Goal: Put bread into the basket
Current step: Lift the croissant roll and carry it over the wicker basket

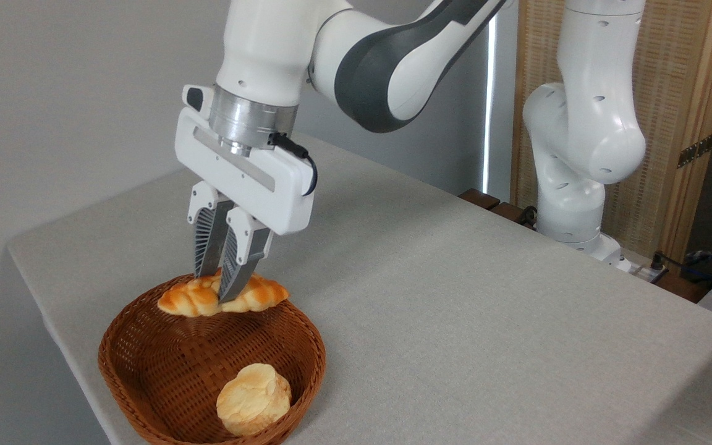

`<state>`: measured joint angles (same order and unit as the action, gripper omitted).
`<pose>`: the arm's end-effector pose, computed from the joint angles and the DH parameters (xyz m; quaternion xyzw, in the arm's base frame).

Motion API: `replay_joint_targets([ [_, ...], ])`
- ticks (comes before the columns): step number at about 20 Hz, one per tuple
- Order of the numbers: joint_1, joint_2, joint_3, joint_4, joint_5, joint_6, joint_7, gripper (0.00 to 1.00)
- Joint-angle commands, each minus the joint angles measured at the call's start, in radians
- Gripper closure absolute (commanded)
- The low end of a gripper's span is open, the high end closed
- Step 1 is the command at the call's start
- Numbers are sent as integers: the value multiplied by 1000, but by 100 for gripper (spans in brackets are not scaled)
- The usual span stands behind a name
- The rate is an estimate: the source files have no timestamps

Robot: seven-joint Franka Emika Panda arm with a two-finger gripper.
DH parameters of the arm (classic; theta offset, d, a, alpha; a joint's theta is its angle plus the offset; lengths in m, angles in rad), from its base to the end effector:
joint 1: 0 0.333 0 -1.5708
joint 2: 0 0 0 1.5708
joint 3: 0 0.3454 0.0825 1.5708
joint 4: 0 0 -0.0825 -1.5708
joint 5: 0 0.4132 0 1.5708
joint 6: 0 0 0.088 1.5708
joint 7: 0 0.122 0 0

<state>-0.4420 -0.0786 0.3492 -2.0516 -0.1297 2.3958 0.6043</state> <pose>0.5965 -0.0534 0.5201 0.9303 -0.2958 0.2165 0.0117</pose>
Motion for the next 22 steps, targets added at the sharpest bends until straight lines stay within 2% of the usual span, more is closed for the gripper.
replay_joint_targets([
  [1, -9, 57, 10, 31, -21, 37, -8, 56],
  [5, -9, 80, 10, 31, -19, 39, -6, 47],
  [6, -10, 85, 8, 31, -19, 39, -8, 39],
  [7, -11, 88, 8, 31, -21, 37, -11, 20],
  [11, -11, 97, 8, 31, -19, 37, -8, 0],
  [22, -9, 108, 10, 31, -13, 36, 2, 0],
])
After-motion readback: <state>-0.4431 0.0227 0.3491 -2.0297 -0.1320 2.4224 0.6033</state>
